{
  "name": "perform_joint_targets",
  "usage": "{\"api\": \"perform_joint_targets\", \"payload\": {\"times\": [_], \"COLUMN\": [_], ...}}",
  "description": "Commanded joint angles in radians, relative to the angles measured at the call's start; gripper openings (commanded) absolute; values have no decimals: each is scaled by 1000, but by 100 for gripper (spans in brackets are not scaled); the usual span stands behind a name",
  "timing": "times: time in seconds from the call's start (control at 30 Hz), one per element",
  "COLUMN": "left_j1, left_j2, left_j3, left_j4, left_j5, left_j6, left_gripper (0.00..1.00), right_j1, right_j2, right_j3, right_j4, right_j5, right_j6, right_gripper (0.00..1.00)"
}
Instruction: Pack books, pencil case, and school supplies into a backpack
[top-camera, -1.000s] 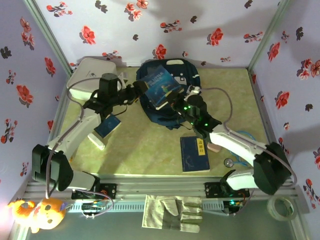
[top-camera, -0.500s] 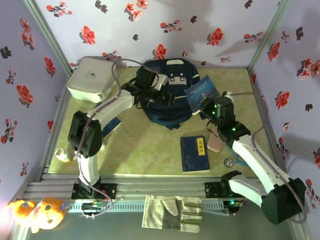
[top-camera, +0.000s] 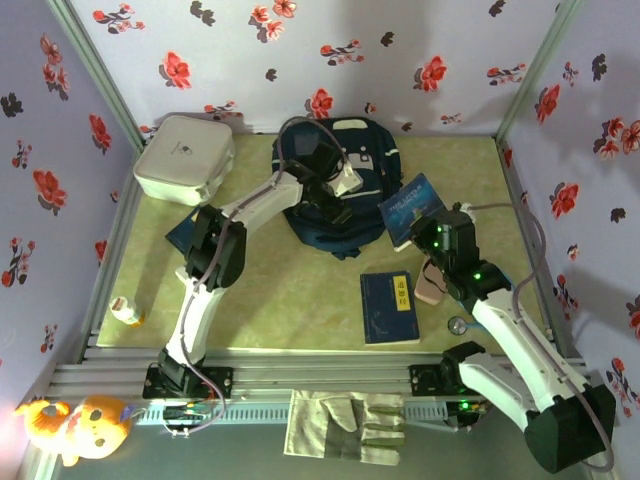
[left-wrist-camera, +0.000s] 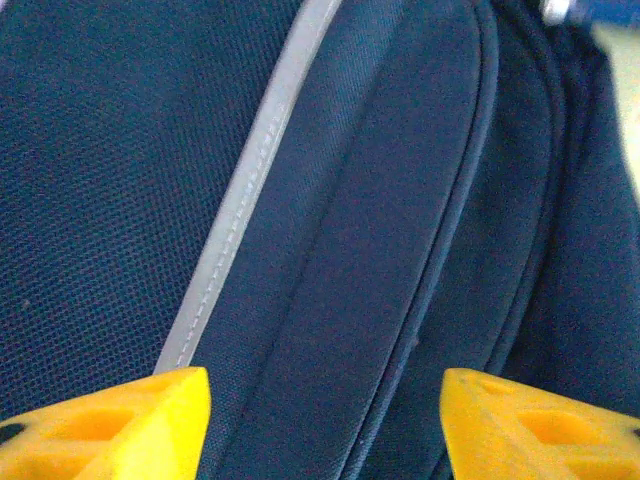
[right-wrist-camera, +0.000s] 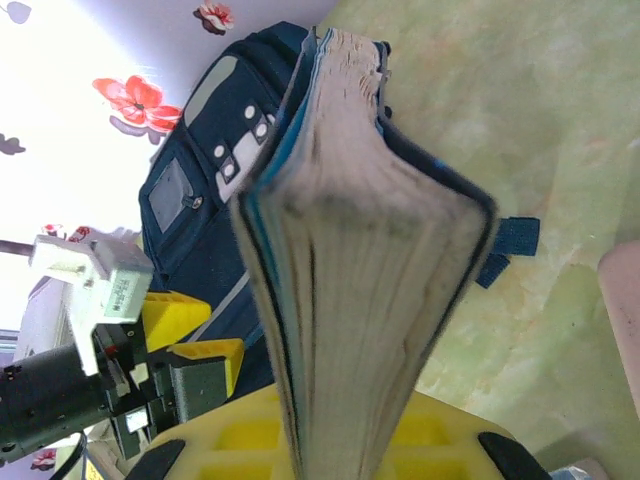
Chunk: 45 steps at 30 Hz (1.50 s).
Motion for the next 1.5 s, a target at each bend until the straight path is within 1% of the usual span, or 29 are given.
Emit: {"api": "perform_joint_targets", "payload": {"times": [0.0,0.1,0.17,0.27,0.43,0.5,0.67,0.77,0.9,1.07,1.17,1.3,1.47], "left_j1": [-33,-48,-52,-54,-55,-56,-56,-55,-51,-34,-35,-34,-36], "left_j2": [39,77,102,122,95,59,-98,-177,-249,-316,-349,-372,-409], "left_j3": [53,71,85,103,101,85,-57,-119,-148,-159,-170,-155,-154], "left_j4": [-71,-78,-72,-64,-32,-1,177,270,315,374,414,416,418], "left_j5": [-82,-159,-211,-242,-243,-236,-173,-158,-144,-125,-115,-95,-82], "left_j6": [151,196,209,219,207,191,134,91,15,-137,-208,-279,-345], "left_gripper": [59,54,47,38,20,15,6,0,1,0,0,0,0], "right_j1": [-8,-6,-8,-7,-8,-7,-6,-7,-8,-8,-8,-7,-6], "right_j2": [-31,-35,-38,-39,-51,-63,-134,-179,-221,-252,-254,-216,-117], "right_j3": [-10,-17,-19,-24,-25,-25,17,30,20,-18,-53,-89,-138], "right_j4": [49,48,48,51,42,29,-85,-126,-135,-61,34,179,370], "right_j5": [-7,-13,-15,-19,-17,-5,100,131,112,-6,-95,-213,-259], "right_j6": [37,53,64,79,88,87,-2,-45,-60,-46,-17,48,159], "right_gripper": [11,11,11,11,11,11,13,15,16,16,16,16,16]}}
